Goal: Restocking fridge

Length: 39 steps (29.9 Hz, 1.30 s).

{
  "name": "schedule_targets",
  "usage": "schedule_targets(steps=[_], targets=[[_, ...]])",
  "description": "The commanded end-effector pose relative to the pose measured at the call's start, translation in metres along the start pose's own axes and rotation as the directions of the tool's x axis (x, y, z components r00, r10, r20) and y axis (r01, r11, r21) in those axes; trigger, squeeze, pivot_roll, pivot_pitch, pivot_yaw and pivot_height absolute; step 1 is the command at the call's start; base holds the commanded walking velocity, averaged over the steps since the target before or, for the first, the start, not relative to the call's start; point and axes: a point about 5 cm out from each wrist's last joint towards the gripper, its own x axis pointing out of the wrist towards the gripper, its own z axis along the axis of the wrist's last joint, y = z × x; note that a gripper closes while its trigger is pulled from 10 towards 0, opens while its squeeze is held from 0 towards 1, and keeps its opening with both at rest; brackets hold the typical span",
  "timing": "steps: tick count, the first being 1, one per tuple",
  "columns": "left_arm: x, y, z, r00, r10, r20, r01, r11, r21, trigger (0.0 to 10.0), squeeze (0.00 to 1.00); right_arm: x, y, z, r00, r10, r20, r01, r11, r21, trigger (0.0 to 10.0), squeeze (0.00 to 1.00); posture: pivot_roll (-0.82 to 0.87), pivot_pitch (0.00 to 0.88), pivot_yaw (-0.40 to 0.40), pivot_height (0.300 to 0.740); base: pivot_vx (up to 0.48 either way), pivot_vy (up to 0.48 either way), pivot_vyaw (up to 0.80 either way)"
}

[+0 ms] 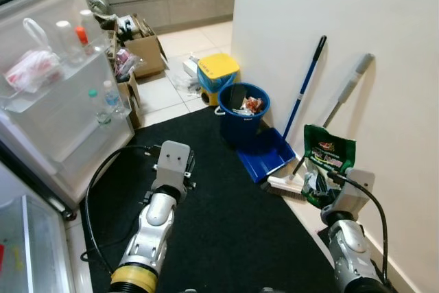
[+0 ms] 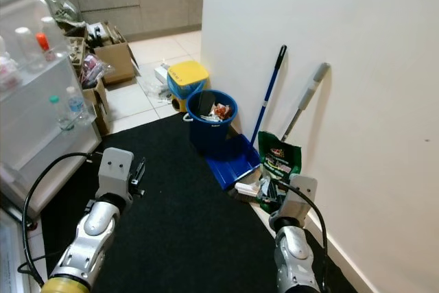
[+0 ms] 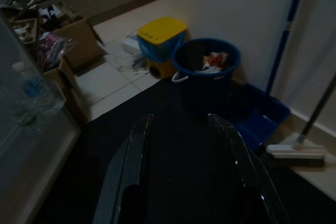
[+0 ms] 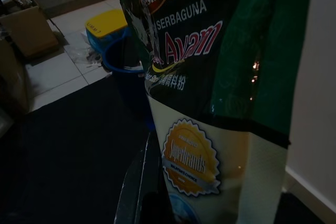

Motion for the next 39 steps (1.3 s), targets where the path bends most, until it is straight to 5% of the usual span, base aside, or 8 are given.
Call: schedule_targets(steps=[1,39], targets=[[-0.0005,-0.0034,-0.0029,1.0,-0.018,-0.013,0.018,1.0,0.015,10.0,0.0,0.0015,-0.0056,0.0071,0.999,-0.02,0.035,0.02,1.0,-0.004,10.0,0.0,-0.03,0.027,-0.064,0.74,0.326,0.0,0.0],[0.0011,-0.0023,-0.0026,1.0,-0.016,-0.009,0.017,1.0,0.017,10.0,0.0,0.0032,-0.0051,0.0093,0.999,-0.02,0.042,0.022,0.998,-0.059,10.0,0.0,-0.03,0.021,-0.065,0.74,0.324,0.0,0.19]])
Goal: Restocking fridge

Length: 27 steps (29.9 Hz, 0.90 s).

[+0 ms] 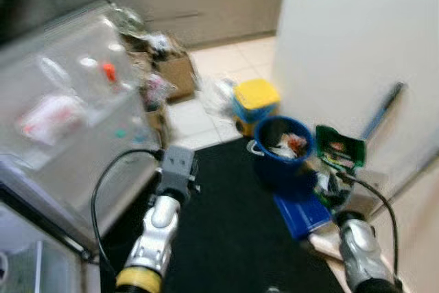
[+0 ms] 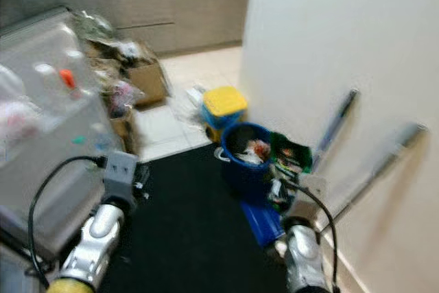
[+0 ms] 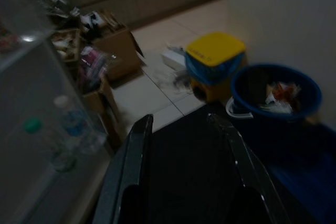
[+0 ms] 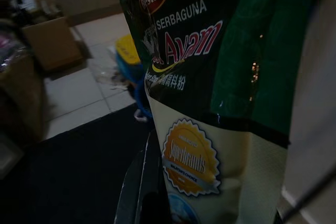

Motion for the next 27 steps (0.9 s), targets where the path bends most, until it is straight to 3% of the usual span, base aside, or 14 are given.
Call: schedule_targets(steps=[1,9,18,27], targets=[[-0.0024,0.0026,-0.004,1.0,0.003,-0.014,-0.003,1.0,0.012,10.0,0.0,-0.0001,0.0051,0.0033,0.999,0.026,0.029,-0.025,0.999,-0.025,10.0,0.0,-0.03,0.021,-0.065,0.74,0.322,0.0,0.52],[-0.0027,0.0021,-0.0039,1.0,0.003,-0.014,-0.003,1.0,0.011,10.0,0.0,-0.0008,0.0101,0.0034,0.998,0.046,0.035,-0.045,0.999,-0.026,10.0,0.0,-0.03,0.023,-0.065,0.74,0.324,0.0,0.73],[-0.0028,0.0019,-0.0042,1.0,0.005,-0.015,-0.004,1.0,0.012,10.0,0.0,0.0003,0.0041,0.003,1.0,0.008,0.025,-0.008,1.0,-0.02,10.0,0.0,-0.03,0.023,-0.067,0.74,0.324,0.0,0.77],[-0.0026,0.0018,-0.0046,1.0,0.004,-0.017,-0.004,1.0,0.011,10.0,0.0,0.0007,0.0001,0.0033,1.0,-0.016,0.024,0.016,1.0,0.013,10.0,0.0,-0.03,0.023,-0.066,0.74,0.324,0.0,0.0]])
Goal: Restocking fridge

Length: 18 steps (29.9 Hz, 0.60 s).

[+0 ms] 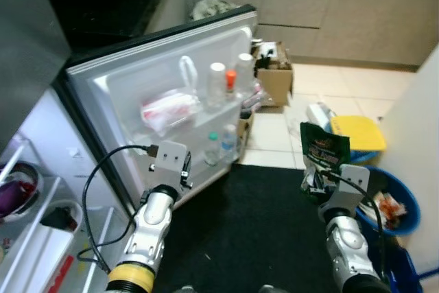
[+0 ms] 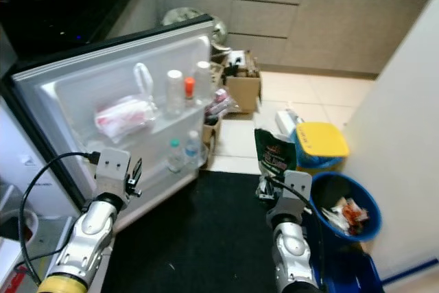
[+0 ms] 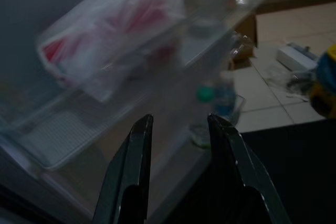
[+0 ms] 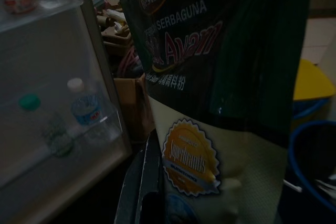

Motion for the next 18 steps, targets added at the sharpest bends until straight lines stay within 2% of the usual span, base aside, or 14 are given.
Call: schedule_targets(steps=[1,3,10,18], targets=[[-0.0007,-0.005,-0.0015,1.0,-0.02,-0.006,0.02,1.0,0.01,10.0,0.0,-0.0001,-0.0112,0.0038,0.999,-0.041,0.021,0.04,0.999,0.012,10.0,0.0,-0.03,0.023,-0.066,0.74,0.322,0.0,0.0],[-0.0006,-0.005,-0.0018,1.0,-0.019,-0.009,0.019,1.0,0.006,10.0,0.0,0.0,-0.0111,0.0043,0.999,-0.037,0.024,0.036,0.999,0.013,10.0,0.0,-0.03,0.022,-0.066,0.74,0.278,0.0,0.0],[-0.0008,-0.005,-0.0026,1.0,-0.011,-0.013,0.011,1.0,-0.012,10.0,0.0,0.0002,-0.0115,0.0039,0.999,-0.034,0.021,0.034,0.999,-0.004,10.0,0.0,-0.03,0.023,-0.066,0.74,0.0,0.0,0.0],[-0.001,-0.0054,-0.0025,1.0,-0.014,-0.013,0.014,1.0,-0.01,10.0,0.0,0.0003,-0.0133,0.0045,0.999,-0.046,0.023,0.047,0.999,-0.015,10.0,0.0,-0.03,0.023,-0.067,0.74,0.0,0.0,0.8]])
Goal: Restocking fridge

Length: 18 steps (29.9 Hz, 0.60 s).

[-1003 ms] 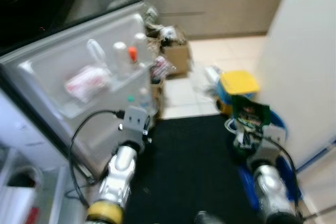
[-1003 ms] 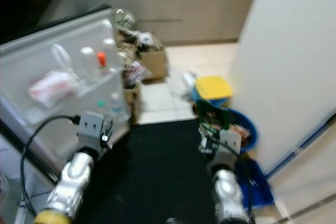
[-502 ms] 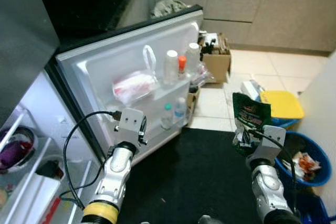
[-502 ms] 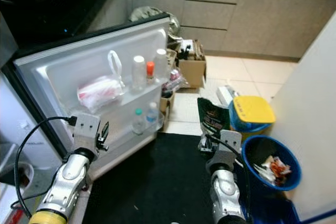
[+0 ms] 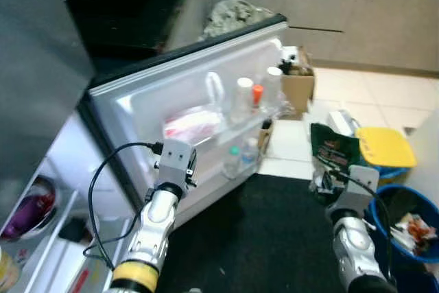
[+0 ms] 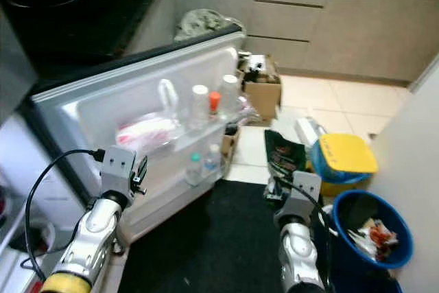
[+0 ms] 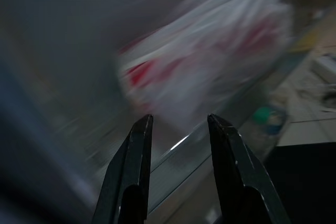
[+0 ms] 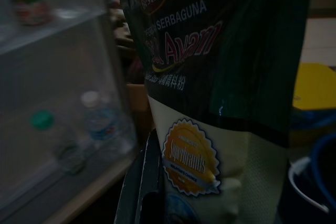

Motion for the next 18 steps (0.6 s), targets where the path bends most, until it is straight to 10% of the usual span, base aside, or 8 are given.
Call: schedule_targets(steps=[1,18], targets=[[-0.0035,-0.003,-0.0072,0.999,-0.01,-0.035,0.01,1.0,-0.001,10.0,0.0,0.001,-0.0022,0.0054,1.0,-0.003,0.03,0.003,1.0,-0.015,10.0,0.0,-0.03,0.023,-0.067,0.74,0.0,0.0,0.8],[-0.004,-0.0035,-0.0086,0.999,-0.008,-0.041,0.008,1.0,0.015,10.0,0.0,0.0013,-0.0031,0.0056,1.0,-0.003,0.029,0.004,1.0,-0.016,10.0,0.0,-0.03,0.024,-0.07,0.74,0.0,0.0,0.8]])
